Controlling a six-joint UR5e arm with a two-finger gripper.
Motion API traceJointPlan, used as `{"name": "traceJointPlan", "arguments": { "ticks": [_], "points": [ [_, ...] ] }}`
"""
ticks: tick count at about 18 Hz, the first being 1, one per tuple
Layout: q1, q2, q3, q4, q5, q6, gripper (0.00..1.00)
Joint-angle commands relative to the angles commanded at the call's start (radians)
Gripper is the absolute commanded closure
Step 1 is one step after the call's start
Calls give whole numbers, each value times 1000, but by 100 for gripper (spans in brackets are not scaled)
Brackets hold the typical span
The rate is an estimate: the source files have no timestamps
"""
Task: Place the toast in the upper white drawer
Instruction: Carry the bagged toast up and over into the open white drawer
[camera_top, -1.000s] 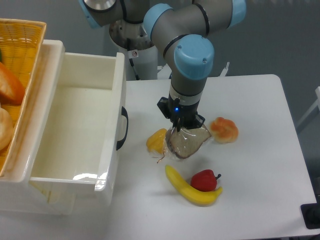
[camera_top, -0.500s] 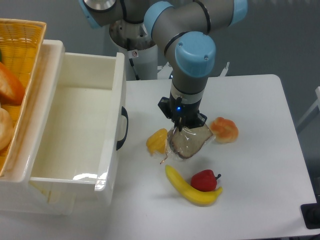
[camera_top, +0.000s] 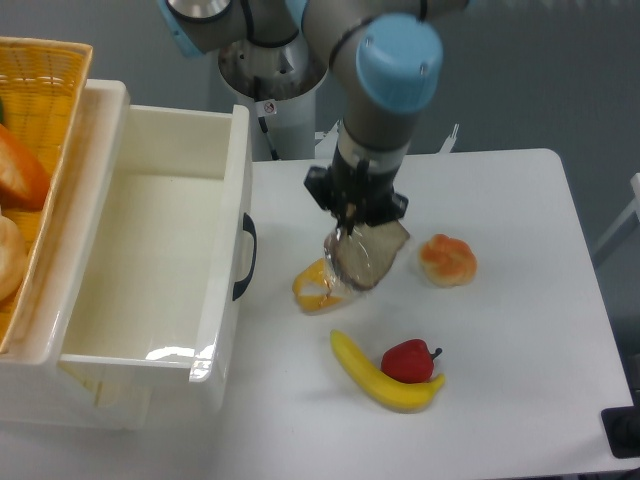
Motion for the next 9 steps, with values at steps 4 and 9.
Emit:
{"name": "traceJointPlan", "arguments": {
  "ticks": [4, 9],
  "points": [
    [15, 81, 0, -89, -49, -26, 100],
    [14, 160, -2, -167, -109, -40, 100]
  ]
}}
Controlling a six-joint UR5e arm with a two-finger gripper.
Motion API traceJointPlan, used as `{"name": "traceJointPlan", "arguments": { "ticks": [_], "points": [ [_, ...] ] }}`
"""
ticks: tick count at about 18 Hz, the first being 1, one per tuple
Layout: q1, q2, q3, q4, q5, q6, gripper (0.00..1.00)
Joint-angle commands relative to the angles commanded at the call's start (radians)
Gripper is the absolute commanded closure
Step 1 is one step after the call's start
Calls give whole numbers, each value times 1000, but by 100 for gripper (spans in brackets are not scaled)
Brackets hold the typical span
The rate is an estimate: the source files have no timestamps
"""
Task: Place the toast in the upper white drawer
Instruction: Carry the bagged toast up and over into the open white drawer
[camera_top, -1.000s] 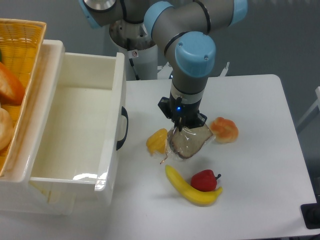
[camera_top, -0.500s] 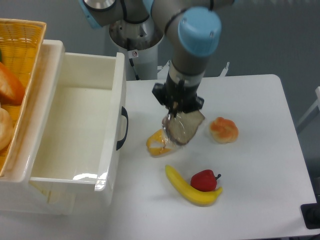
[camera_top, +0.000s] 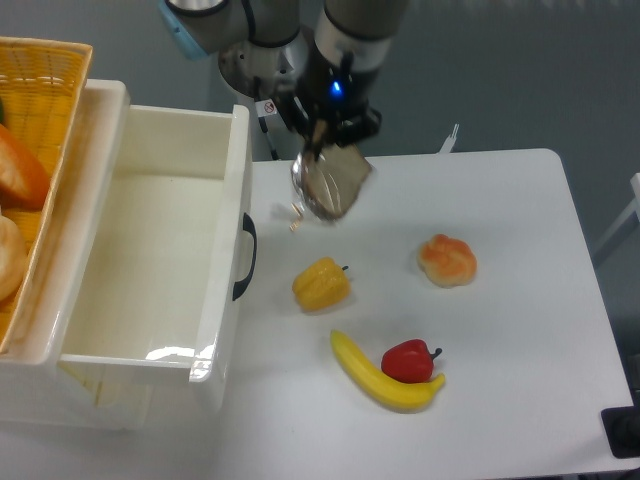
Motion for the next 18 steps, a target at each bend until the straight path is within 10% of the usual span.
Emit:
{"name": "traceJointPlan", "arguments": {
  "ticks": [18],
  "points": [
    [-181, 72, -1, 6, -261, -216, 100]
  ]
}}
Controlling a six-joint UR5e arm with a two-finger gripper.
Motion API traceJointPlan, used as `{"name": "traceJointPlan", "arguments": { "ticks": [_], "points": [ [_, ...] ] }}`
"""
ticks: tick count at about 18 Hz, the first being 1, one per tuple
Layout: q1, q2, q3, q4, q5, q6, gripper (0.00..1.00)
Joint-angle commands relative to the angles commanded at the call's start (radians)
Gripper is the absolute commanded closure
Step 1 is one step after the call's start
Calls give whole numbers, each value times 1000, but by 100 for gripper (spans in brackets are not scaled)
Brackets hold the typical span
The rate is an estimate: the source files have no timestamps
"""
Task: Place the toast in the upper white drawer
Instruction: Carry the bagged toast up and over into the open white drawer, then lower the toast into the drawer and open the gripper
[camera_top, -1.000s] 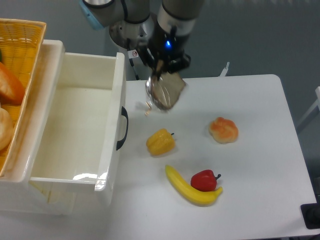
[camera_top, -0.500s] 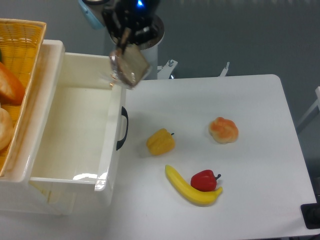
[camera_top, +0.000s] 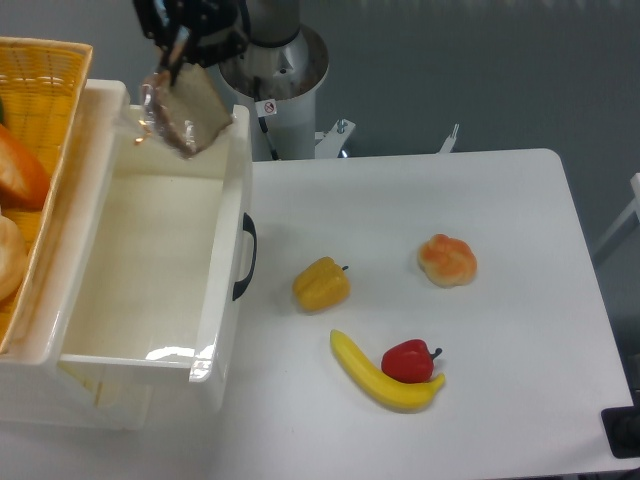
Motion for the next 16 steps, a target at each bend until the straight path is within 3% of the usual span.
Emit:
{"name": "traceJointPlan", "arguments": {
  "ticks": [8, 11, 16],
  "points": [
    [-40, -71, -5, 65, -3, -89, 100],
    [-43, -92, -5, 91, -2, -101, 96],
    [-45, -114, -11, 95, 5, -112, 95]
  ]
}}
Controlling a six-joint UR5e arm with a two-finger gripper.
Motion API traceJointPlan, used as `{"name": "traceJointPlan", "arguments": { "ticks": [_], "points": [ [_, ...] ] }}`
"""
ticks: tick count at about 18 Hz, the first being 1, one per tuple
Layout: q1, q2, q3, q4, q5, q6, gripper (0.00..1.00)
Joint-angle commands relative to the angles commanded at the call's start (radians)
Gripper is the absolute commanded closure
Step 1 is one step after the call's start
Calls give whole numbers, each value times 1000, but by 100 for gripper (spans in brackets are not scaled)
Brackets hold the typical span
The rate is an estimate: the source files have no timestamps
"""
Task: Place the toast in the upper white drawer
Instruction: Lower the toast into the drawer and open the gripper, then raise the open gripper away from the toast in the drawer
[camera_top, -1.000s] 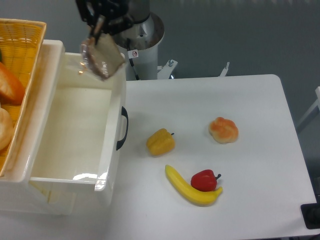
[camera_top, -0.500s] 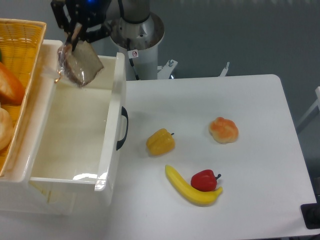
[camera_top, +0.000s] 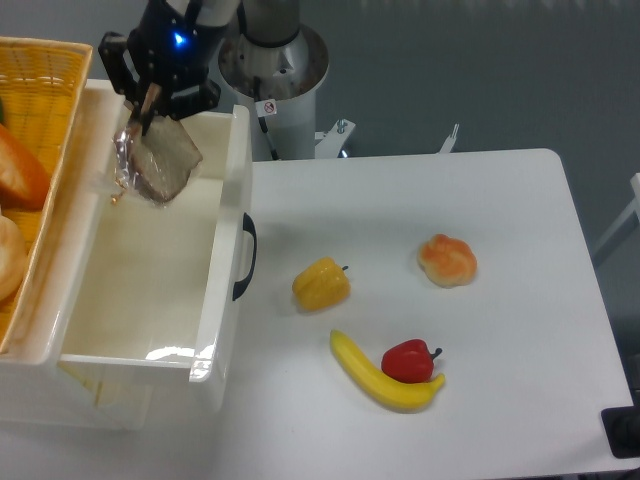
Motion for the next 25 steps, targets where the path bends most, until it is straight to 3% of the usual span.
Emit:
{"name": "traceJointPlan", "arguments": {
  "ticks": [2, 5, 7, 9, 12, 20, 25],
  "points": [
    [0, -8, 0, 3, -2, 5, 93],
    [0, -12, -2, 47, 12, 11, 70],
    [0, -15, -2, 72, 23, 12, 49],
    [0, -17, -3, 90, 25, 12, 38],
    [-2, -17, -2, 106, 31, 31, 27],
    [5, -15, 2, 133, 96, 60, 18],
    [26, -18, -2, 189, 187, 95, 0]
  ]
}}
